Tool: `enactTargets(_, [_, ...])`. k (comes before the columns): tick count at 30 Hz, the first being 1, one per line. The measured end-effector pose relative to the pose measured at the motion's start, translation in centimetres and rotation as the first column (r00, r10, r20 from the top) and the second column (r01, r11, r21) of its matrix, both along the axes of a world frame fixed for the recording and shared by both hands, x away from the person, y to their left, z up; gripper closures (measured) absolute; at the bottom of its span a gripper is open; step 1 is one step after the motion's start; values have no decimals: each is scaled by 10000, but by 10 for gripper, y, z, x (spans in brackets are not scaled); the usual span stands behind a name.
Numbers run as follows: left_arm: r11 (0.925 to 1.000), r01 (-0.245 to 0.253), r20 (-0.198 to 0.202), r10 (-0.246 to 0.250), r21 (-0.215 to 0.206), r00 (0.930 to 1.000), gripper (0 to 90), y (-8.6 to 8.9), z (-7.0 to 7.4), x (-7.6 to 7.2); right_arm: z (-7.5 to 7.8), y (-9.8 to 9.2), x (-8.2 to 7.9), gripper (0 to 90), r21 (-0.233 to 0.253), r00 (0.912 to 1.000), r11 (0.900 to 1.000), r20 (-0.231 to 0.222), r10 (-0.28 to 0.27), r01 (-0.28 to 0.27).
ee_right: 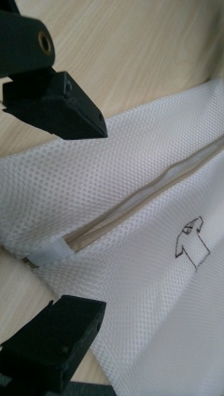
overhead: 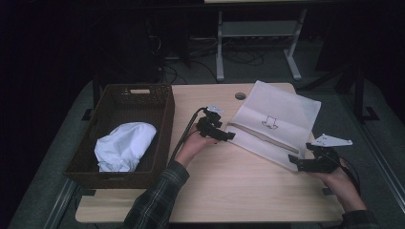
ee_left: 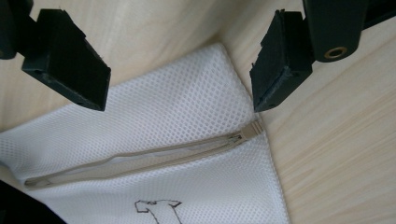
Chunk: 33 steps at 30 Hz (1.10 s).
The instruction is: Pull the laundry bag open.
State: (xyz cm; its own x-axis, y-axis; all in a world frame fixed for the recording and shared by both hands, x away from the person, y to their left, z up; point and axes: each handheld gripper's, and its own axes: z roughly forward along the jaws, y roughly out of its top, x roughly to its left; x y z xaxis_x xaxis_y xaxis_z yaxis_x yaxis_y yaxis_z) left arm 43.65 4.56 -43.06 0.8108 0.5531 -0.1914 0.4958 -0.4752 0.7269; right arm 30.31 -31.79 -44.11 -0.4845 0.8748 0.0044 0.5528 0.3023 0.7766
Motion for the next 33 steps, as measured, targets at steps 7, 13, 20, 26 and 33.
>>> enactTargets(7, [9999, -76, 180, 78, -80, 9998, 196, 12, 9, -22, 3, 9, -6, 135, -12, 9999, 10000, 165, 0, 0])
enactTargets(13, [9999, -164, 370, 166, -48, 9992, 196, 30, 15, -48, 6, 13, -16, 135, 78, 9996, 10000, 285, 3, -5])
enactTargets(20, [9996, -195, 590, 206, -186, 9980, 196, 44, 21, -75, 8, 26, -26, 134, 145, 9992, 9997, 335, 215, -220])
enactTargets(26, [9996, -167, 534, 178, -208, 9984, 196, 53, 17, -94, 5, 42, -34, 134, 299, 9979, 9977, 237, 599, -606])
enactTargets(33, [9995, -304, 623, 299, 79, 9976, 195, 64, 11, -114, 3, 57, -35, 136, 473, 9959, 9948, 174, 893, -900])
